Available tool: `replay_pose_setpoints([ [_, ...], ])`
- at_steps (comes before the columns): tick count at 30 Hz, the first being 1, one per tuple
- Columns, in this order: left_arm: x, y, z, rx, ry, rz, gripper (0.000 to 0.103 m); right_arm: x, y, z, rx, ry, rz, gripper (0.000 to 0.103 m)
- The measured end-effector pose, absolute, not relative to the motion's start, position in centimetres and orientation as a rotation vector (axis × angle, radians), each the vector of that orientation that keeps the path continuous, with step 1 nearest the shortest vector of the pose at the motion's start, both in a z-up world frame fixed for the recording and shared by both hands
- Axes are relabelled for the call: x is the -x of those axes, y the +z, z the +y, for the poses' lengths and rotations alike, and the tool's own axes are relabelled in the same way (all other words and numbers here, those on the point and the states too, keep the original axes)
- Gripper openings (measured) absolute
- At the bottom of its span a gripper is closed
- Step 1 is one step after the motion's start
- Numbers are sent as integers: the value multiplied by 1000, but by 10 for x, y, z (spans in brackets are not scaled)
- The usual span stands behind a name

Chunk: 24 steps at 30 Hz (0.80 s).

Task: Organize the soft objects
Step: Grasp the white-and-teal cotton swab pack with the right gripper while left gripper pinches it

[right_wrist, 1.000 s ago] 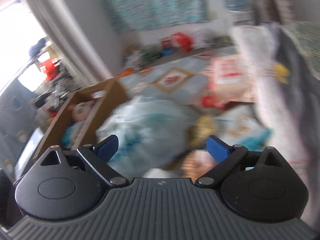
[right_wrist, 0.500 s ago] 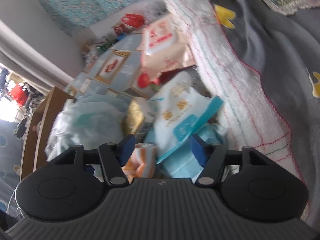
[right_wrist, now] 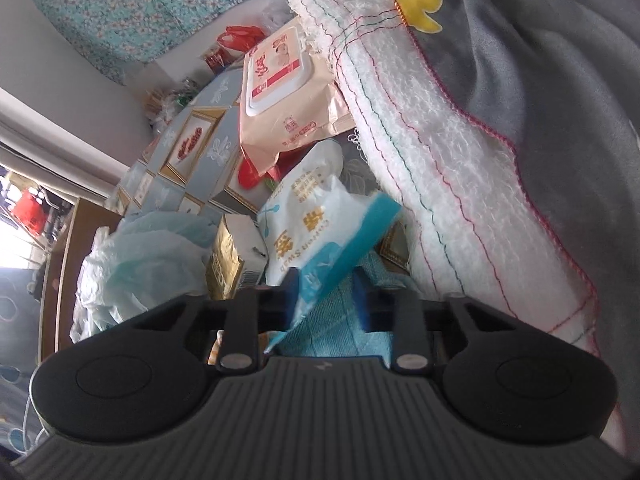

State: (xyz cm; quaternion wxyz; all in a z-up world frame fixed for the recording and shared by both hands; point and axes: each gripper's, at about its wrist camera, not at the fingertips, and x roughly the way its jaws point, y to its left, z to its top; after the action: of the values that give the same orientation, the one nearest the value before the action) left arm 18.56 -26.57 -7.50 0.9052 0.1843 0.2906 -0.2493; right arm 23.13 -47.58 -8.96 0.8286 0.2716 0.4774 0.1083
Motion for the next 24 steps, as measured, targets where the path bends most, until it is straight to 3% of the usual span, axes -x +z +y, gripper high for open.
replay_pose_setpoints([
  [10, -199, -83, -283, -465, -423, 603, 30, -225, -88, -486, -636, 286, 957, 17],
  [13, -199, -84, -287, -492, -394, 581, 10, -224, -90, -489, -652, 295, 949, 17],
  [24, -176, -47, -281, -435, -417, 443, 2, -204, -51, -495, -707, 367, 800, 13],
])
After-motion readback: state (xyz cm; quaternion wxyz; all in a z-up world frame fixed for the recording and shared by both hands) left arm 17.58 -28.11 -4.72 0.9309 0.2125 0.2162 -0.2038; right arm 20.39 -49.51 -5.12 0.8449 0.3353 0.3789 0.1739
